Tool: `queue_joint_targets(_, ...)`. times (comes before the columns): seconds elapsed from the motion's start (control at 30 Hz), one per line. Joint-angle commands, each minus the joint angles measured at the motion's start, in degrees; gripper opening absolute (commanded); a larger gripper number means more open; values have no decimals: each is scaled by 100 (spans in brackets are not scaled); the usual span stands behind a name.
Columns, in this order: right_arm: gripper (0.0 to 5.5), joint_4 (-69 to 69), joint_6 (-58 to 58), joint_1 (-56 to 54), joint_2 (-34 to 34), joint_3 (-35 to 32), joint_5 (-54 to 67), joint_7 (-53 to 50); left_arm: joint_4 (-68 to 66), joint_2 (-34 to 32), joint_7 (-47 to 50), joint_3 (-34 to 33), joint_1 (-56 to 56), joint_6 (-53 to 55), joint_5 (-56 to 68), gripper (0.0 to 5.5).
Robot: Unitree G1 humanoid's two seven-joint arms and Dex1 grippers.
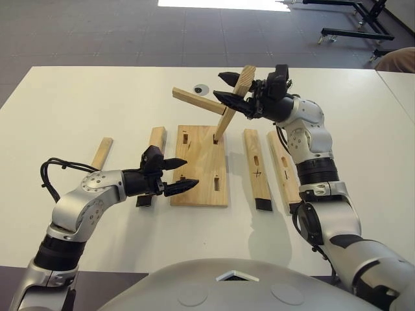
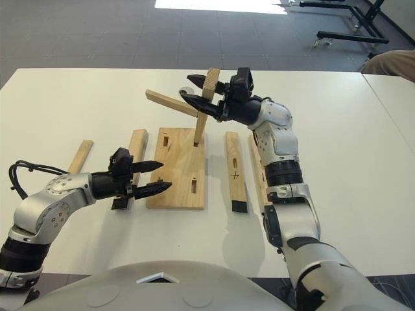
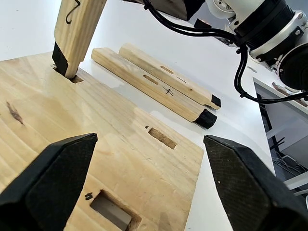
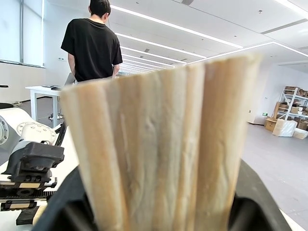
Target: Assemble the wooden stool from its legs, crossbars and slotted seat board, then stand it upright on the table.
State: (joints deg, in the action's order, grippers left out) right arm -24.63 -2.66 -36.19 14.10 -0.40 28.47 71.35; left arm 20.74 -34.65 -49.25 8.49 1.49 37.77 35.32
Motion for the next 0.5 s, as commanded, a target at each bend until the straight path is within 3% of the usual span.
queue_joint_targets(0.03,206,-247,32,-90,72,25,-90,186,-8,-63,-15,55,43,68,-108,406)
queue_joint_targets(0.5,206,-184,399,91,180,185,-57,661,-39,-40,-85,125,13,407,-79,406)
